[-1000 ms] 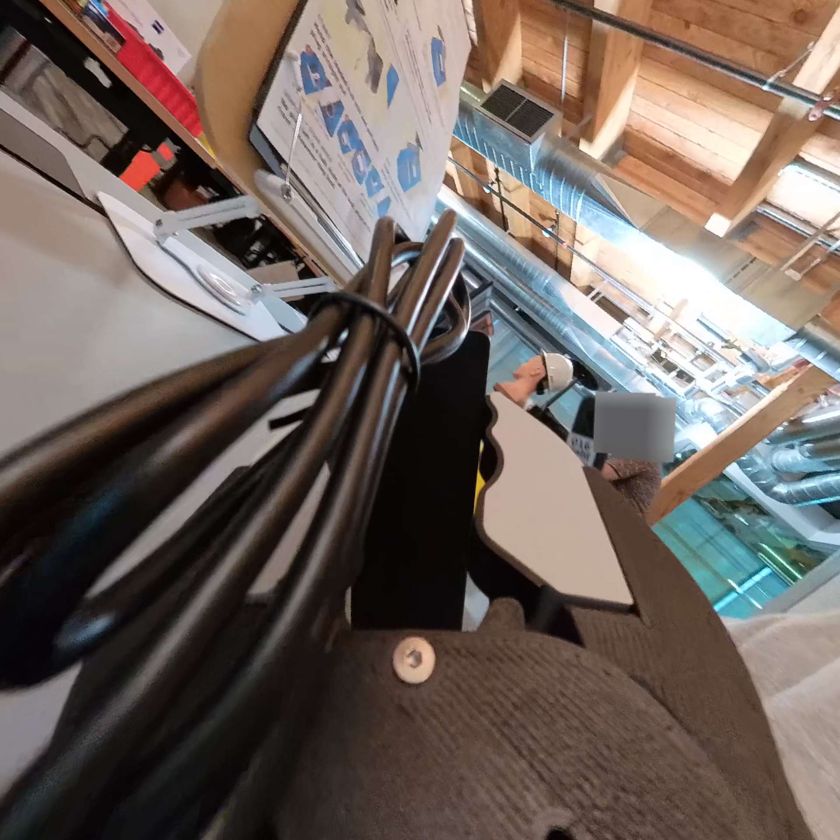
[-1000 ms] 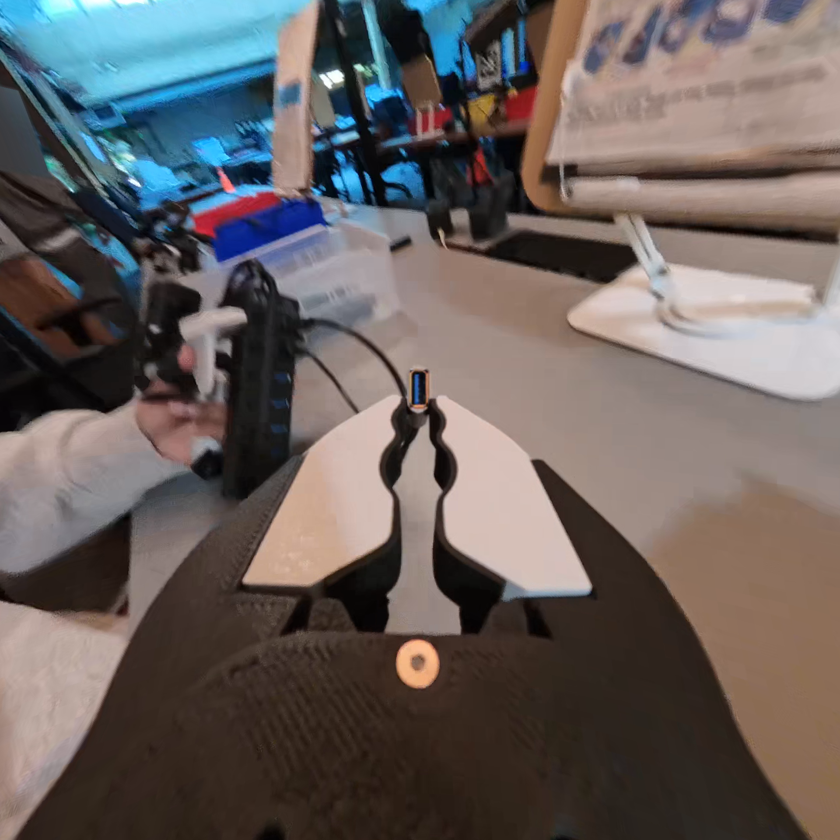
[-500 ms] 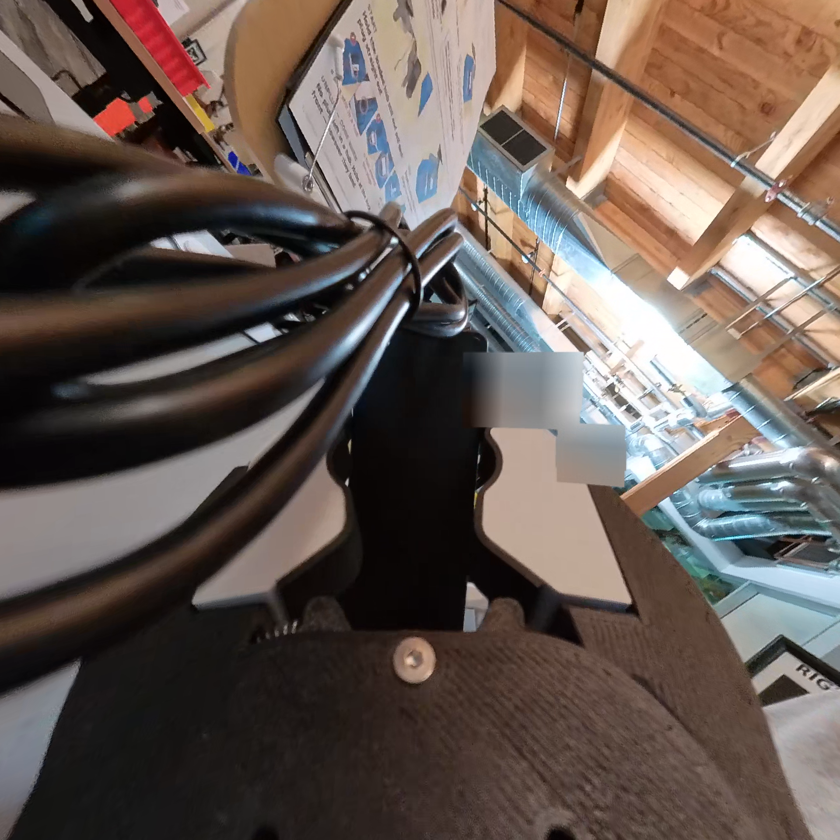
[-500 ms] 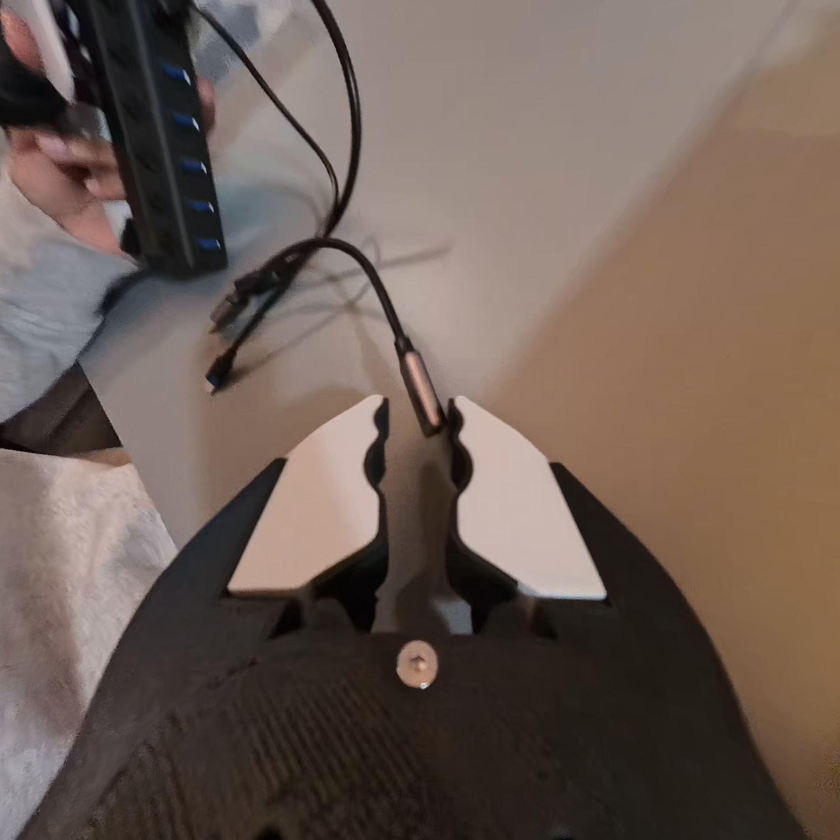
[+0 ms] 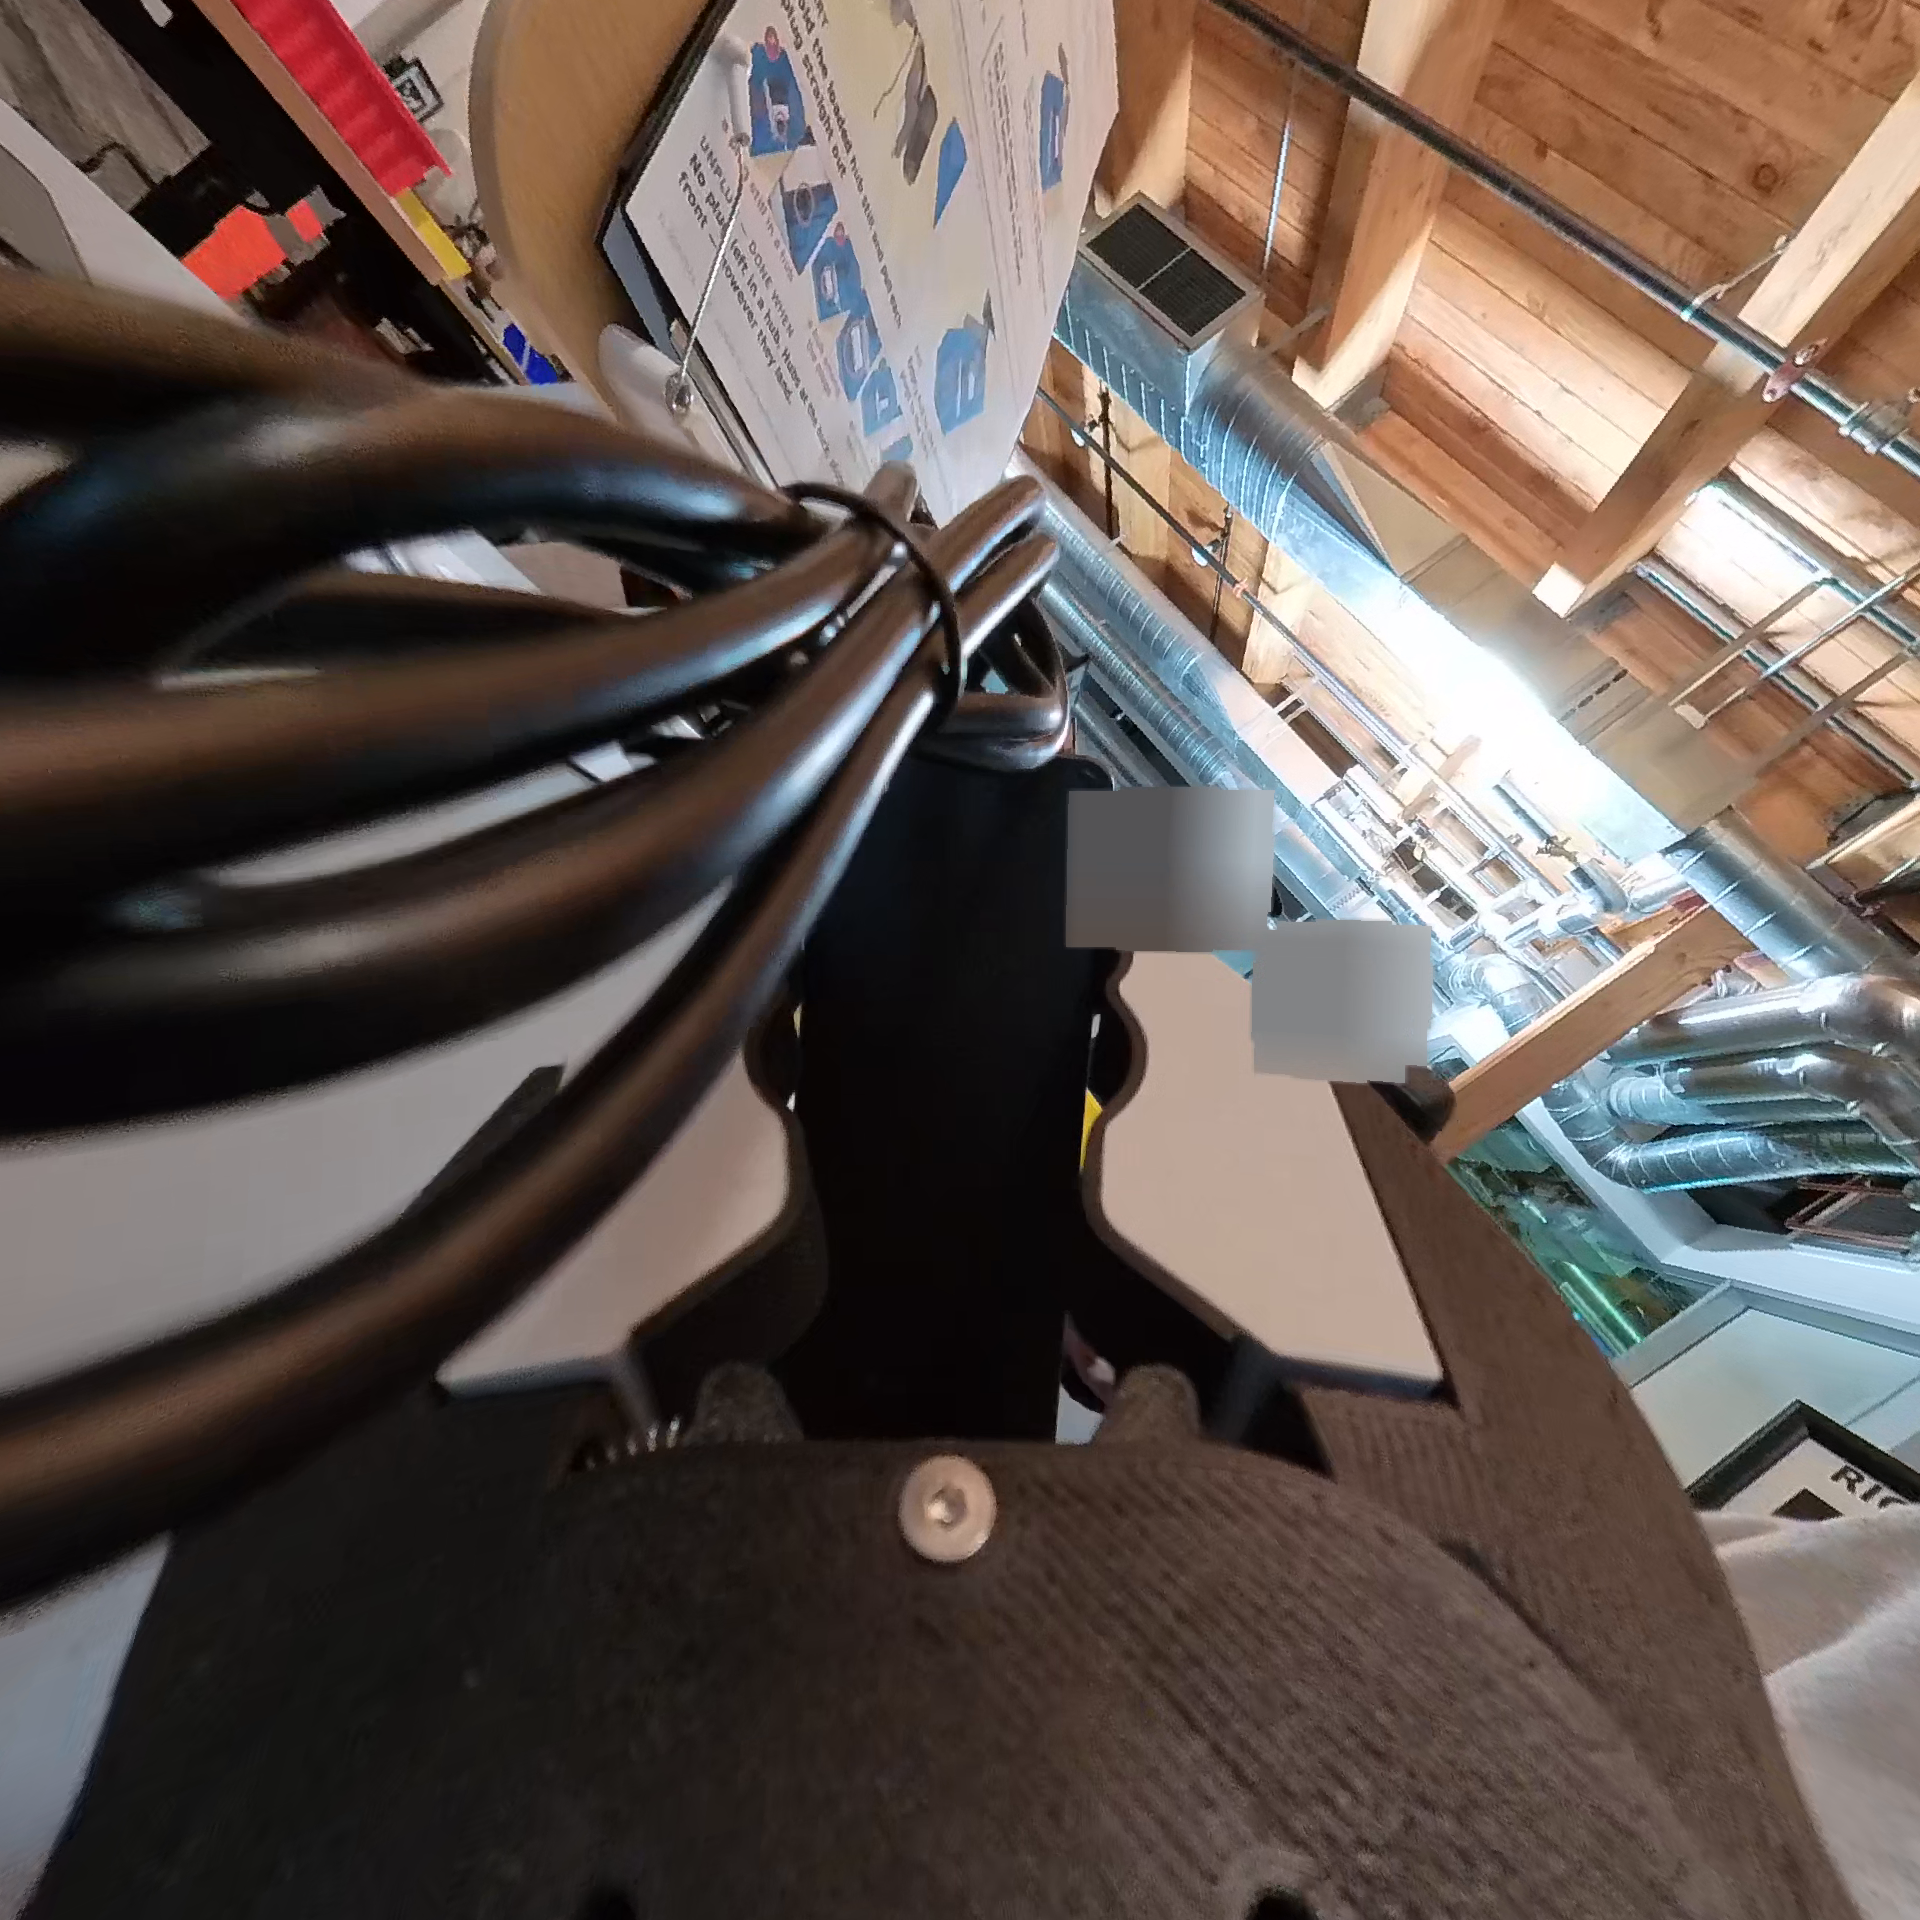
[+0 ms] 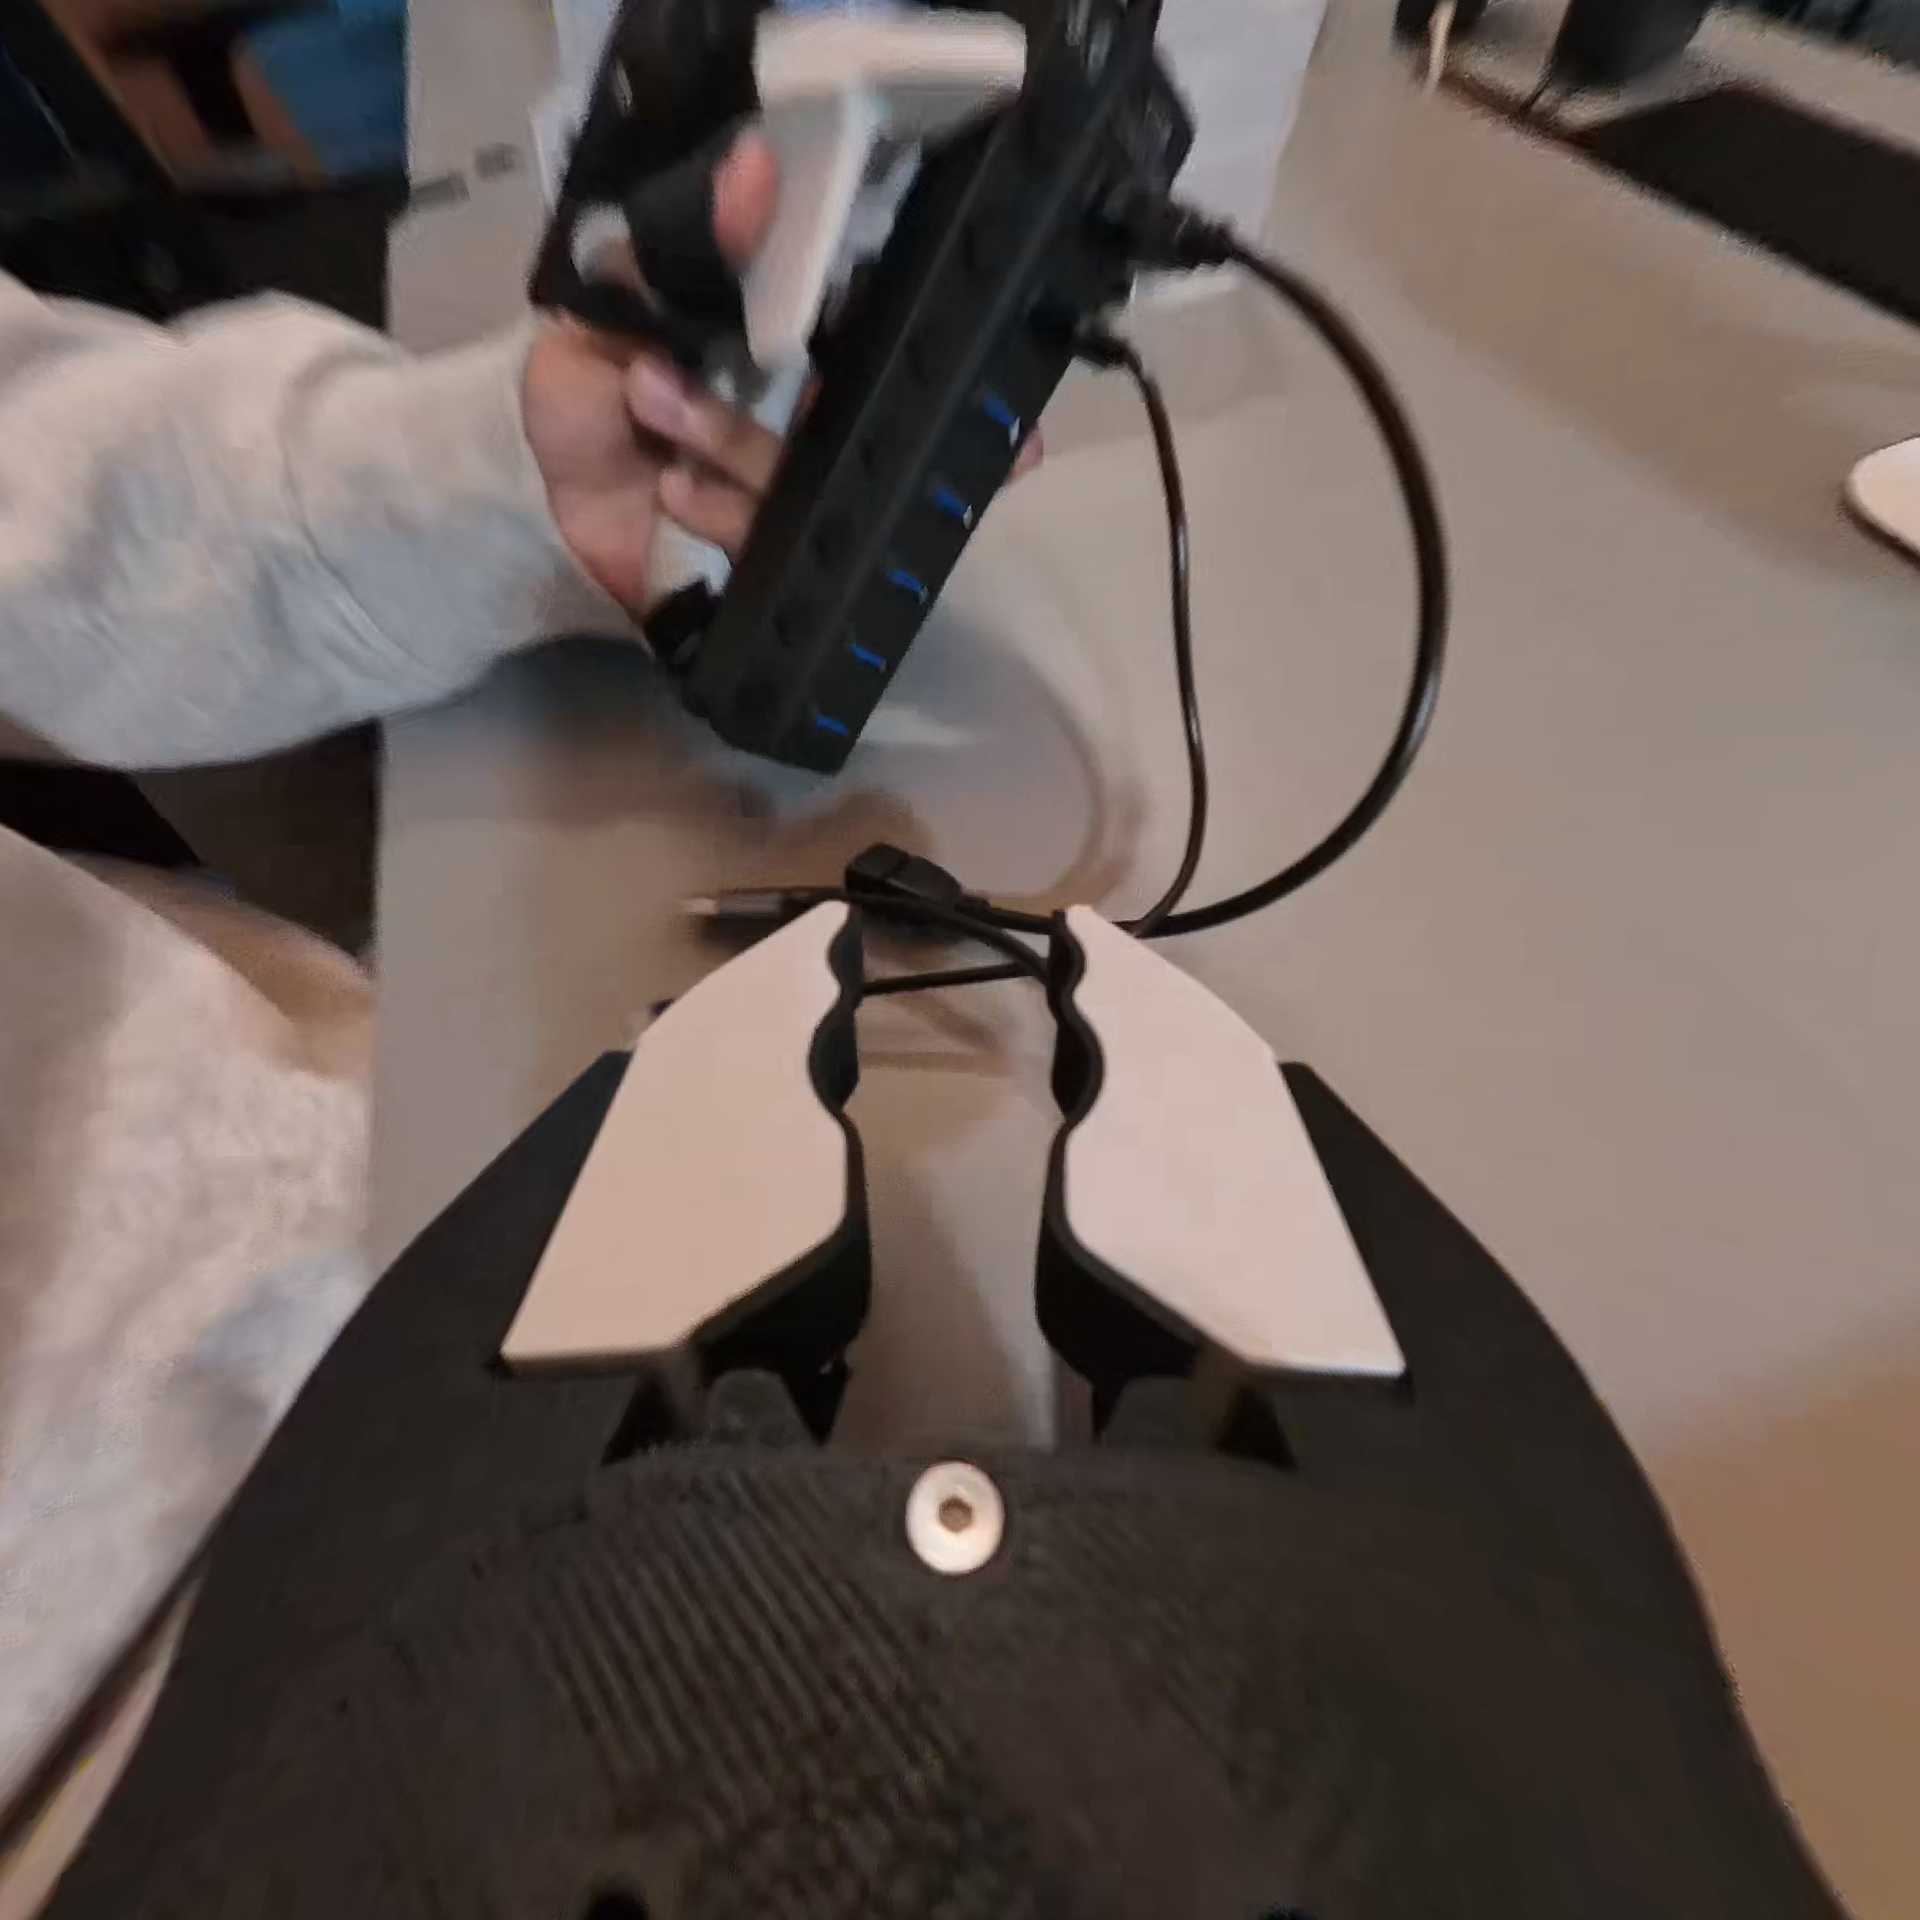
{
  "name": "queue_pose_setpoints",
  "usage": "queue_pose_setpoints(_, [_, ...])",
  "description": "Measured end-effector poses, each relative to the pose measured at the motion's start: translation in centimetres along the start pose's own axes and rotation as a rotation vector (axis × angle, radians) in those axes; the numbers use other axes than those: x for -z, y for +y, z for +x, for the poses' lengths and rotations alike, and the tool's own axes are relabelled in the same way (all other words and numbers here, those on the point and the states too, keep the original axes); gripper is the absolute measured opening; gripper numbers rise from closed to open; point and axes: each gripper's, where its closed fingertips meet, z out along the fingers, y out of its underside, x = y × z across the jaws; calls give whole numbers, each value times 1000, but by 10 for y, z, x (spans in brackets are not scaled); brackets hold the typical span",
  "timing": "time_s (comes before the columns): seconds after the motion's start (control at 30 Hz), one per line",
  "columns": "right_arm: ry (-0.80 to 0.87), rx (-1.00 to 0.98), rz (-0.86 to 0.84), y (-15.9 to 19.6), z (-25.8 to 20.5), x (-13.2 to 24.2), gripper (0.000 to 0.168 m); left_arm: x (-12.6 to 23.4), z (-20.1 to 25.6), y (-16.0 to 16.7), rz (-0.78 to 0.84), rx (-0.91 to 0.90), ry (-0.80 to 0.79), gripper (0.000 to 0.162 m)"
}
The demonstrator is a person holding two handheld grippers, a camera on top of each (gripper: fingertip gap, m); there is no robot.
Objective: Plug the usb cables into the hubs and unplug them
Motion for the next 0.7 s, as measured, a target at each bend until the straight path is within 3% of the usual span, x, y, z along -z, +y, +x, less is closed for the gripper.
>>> queue_pose_setpoints(0.17, [-182, 64, -126, 1, -16, -38, 29, 1, 3, 1, -14, -35, 12, 54])
queue_pose_setpoints(0.43, [-239, 350, -432, 35, -19, -59, 39, 2, -1, -1, -7, 3, 19, 55])
queue_pose_setpoints(0.63, [-228, 365, -378, 27, -16, -51, 15, 2, -1, 0, -14, 15, 25, 55])
queue_pose_setpoints(0.7, [-253, 301, -310, 20, -18, -46, 15, 2, -2, 0, -15, 22, 26, 55])
